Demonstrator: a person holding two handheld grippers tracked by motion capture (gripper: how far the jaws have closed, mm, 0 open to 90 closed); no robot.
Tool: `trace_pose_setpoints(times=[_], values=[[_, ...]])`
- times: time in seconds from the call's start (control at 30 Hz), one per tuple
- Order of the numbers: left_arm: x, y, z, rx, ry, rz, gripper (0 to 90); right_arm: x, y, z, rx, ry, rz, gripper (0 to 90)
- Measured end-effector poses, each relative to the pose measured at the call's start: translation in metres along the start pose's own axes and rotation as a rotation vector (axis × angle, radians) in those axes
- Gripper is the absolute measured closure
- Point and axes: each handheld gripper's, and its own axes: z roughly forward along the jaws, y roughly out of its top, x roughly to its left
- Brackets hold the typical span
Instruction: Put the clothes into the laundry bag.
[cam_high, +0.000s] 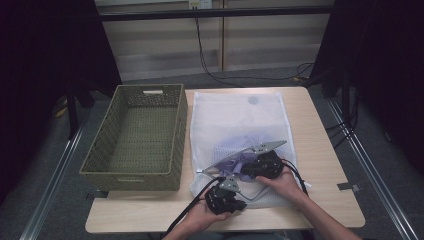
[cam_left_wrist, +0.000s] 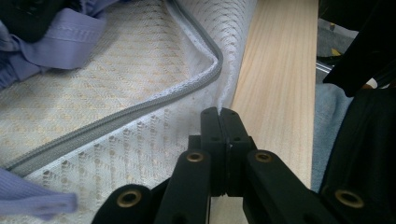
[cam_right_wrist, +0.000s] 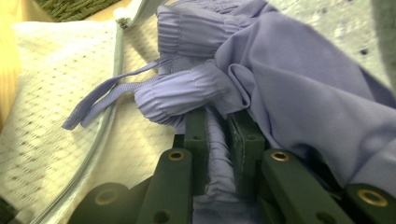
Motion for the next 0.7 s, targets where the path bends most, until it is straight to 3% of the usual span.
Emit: trace_pose_setpoints(times=[0.13,0.2,0.27,0.43,0.47,0.53,0.57,0.7], values=[[0.0,0.001,0.0,0.009,-0.004,-0.001,90.0,-0.004,0.002,0.002,-0.007,-0.009,0.011,79.4],[-0.001,0.0,0.002,-0.02,-0.008,-0.018,90.0,-0.006,0.003,0.003,-0.006,-0.016,0.015,79.3],[0.0,0.001,0.0,0.019,-0.005,0.002,90.0,-0.009,0.004,0.004,-0.016,-0.027,0.013,79.3],[0.0,0.002,0.0,0.022,-0.007,0.003,90.0,-0.014,0.006,0.006,-0.026,-0.031,0.034,79.3],[-0.002,0.001,0.001,0.004,-0.006,-0.015,90.0,-0.015,0.007,0.006,-0.025,-0.033,0.033,79.3],[-0.003,0.003,0.0,0.025,0.016,0.024,90.0,-0.015,0.008,0.007,-0.027,-0.045,0.035,79.2],[-0.004,0.002,0.002,0.001,0.008,0.013,90.0,-0.015,0.008,0.008,-0.031,-0.044,0.035,79.2],[-0.003,0.003,0.0,0.023,0.004,0.014,90.0,-0.017,0.01,0.009,-0.037,-0.055,0.038,79.0]])
